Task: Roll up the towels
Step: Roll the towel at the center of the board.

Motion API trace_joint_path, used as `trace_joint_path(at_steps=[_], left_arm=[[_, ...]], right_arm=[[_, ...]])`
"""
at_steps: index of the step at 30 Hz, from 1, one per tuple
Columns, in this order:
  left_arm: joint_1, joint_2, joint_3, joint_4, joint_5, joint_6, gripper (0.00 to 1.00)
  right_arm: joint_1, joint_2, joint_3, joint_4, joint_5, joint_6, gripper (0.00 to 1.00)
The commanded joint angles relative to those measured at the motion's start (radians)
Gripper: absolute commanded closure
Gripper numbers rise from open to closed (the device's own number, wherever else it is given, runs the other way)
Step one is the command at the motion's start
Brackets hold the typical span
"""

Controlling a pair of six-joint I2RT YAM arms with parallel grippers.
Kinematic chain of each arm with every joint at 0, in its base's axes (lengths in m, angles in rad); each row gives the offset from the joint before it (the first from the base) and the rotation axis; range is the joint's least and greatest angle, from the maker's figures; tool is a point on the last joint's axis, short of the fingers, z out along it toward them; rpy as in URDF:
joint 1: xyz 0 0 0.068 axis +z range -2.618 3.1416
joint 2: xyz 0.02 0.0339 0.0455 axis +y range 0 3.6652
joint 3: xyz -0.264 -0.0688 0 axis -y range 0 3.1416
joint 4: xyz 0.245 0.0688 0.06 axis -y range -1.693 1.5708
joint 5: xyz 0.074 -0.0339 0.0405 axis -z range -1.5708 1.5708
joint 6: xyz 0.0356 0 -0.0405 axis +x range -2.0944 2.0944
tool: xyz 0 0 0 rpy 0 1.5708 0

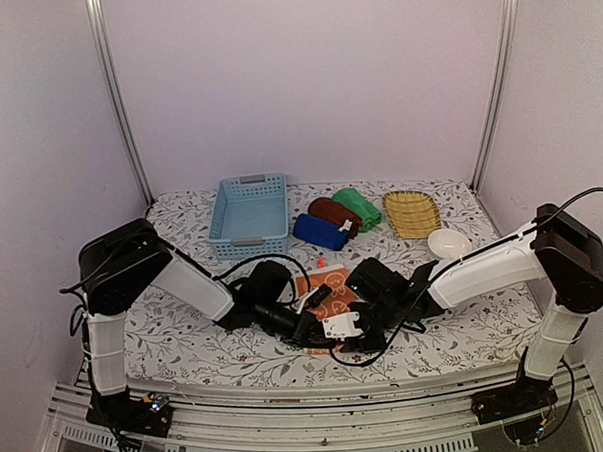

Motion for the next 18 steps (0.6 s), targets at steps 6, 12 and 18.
trace_joint_path(at_steps=[6, 12, 18], left_arm=[[0.035, -0.169, -0.158, -0.062, -0.184, 0.088, 0.78], [0.022, -0.42, -0.369, 0.013, -0.454, 0.173, 0.63], [-0.222, -0.612, -0.543, 0.191, -0.803, 0.497, 0.56]], right_arm=[[-0.005, 0.105, -0.009, -0.122, -0.067, -0.033, 0.87], [-0.036, 0.112, 0.042, -0.25, -0.253, -0.035, 0.91], [-0.135, 0.235, 0.222, -0.49, -0.511, -0.039, 0.91]])
